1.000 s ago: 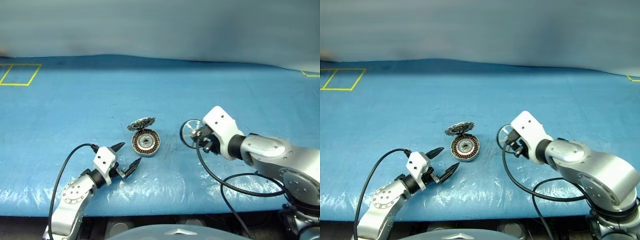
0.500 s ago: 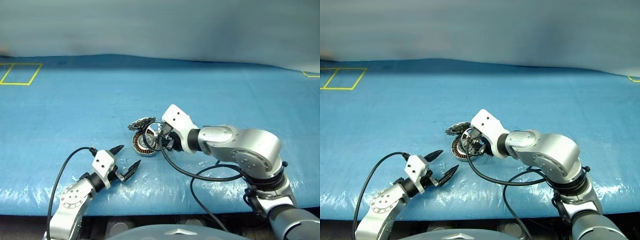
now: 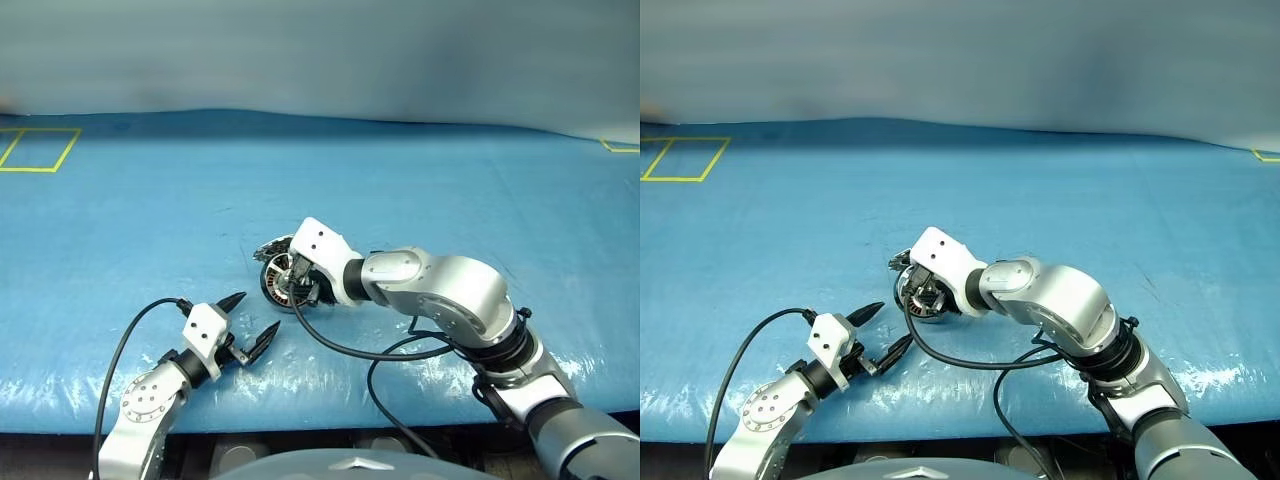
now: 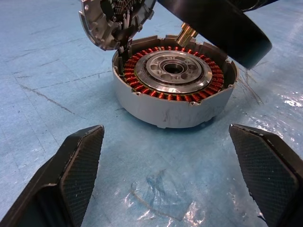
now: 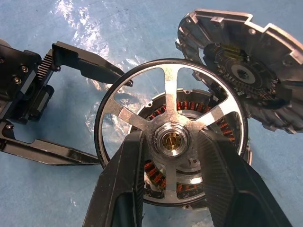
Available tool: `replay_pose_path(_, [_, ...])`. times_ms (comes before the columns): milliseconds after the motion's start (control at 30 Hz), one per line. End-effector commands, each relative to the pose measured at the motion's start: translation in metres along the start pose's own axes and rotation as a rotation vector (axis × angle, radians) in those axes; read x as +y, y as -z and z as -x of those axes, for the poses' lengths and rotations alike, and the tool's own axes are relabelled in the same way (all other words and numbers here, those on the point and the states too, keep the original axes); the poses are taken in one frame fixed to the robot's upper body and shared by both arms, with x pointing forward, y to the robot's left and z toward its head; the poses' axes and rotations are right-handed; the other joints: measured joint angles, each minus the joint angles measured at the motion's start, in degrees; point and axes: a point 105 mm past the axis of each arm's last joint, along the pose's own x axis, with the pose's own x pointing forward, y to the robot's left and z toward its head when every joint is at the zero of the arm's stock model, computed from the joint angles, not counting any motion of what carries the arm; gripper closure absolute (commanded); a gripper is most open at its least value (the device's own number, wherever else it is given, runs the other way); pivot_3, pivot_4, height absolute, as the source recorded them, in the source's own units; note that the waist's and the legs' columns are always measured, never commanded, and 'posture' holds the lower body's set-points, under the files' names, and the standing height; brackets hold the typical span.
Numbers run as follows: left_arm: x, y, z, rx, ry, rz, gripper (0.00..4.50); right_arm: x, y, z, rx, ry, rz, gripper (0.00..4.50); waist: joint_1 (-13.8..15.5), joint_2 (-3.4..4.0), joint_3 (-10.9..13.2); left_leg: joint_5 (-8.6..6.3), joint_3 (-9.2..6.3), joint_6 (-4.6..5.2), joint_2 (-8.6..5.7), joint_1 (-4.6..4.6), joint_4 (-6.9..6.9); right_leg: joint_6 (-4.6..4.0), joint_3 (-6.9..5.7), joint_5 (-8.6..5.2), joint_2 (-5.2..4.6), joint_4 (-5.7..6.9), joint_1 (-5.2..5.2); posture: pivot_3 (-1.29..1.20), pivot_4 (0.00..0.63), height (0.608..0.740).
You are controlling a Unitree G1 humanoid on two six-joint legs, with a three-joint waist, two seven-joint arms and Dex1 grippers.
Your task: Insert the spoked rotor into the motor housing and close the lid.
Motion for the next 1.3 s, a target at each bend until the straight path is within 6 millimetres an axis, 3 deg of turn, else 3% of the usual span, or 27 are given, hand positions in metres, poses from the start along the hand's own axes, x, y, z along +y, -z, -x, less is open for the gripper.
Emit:
replay_pose_path(33, [-0.001, -0.008, 0.0, -0.037, -0.008, -0.019, 0.0, -0.001, -0.007, -0.002, -0.034, 0.0, 0.031, 3.18, -0.01, 0.01, 0.0, 0.0, 0.0, 0.0, 0.0, 0.0, 0.0, 0.0, 0.0, 0.0, 0.0, 0.0, 0.0, 0.0, 0.15, 0.74])
replay_pose_path(533, [0.0, -0.006, -0.002, -0.039, -0.012, -0.015, 0.0, -0.009, 0.011, -0.003, 0.032, 0.032, 0.024, 3.18, 0.08, 0.0, 0.0, 0.0, 0.0, 0.0, 0.0, 0.0, 0.0, 0.08, 0.0, 0.04, 0.0, 0.0, 0.0, 0.0, 0.15, 0.74])
replay_pose_path(567, [0.0, -0.006, -0.002, -0.04, -0.012, -0.015, 0.0, -0.008, 0.011, -0.003, 0.033, 0.03, 0.023, 2.45, 0.1, 0.0, 0.0, 0.0, 0.0, 0.0, 0.0, 0.0, 0.01, 0.08, 0.0, 0.04, 0.0, 0.0, 0.0, 0.0, 0.15, 0.74])
replay_pose_path(733, [0.001, -0.006, -0.002, -0.04, -0.012, -0.019, 0.0, -0.007, 0.011, -0.004, 0.034, 0.031, 0.028, 0.91, -0.04, 0.01, 0.01, 0.0, 0.0, 0.0, 0.0, 0.0, 0.0, 0.08, 0.0, 0.04, 0.0, 0.0, -0.01, 0.0, 0.15, 0.74])
replay_pose_path(967, [0.001, -0.006, -0.002, -0.038, -0.012, -0.019, 0.0, -0.008, 0.008, -0.003, 0.012, 0.043, 0.007, 0.91, -0.03, 0.01, 0.0, 0.0, 0.0, 0.0, 0.0, 0.0, 0.0, 0.09, 0.0, 0.05, 0.0, 0.01, -0.01, 0.0, 0.15, 0.74])
replay_pose_path(1300, [0.003, -0.007, -0.001, -0.038, -0.011, -0.025, 0.0, -0.004, 0.012, -0.016, -0.033, 0.075, -0.082, 4.21, -0.05, 0.01, 0.01, 0.0, 0.0, 0.0, 0.0, 0.0, 0.0, 0.16, -0.01, 0.08, 0.0, 0.01, -0.01, 0.0, 0.15, 0.74])
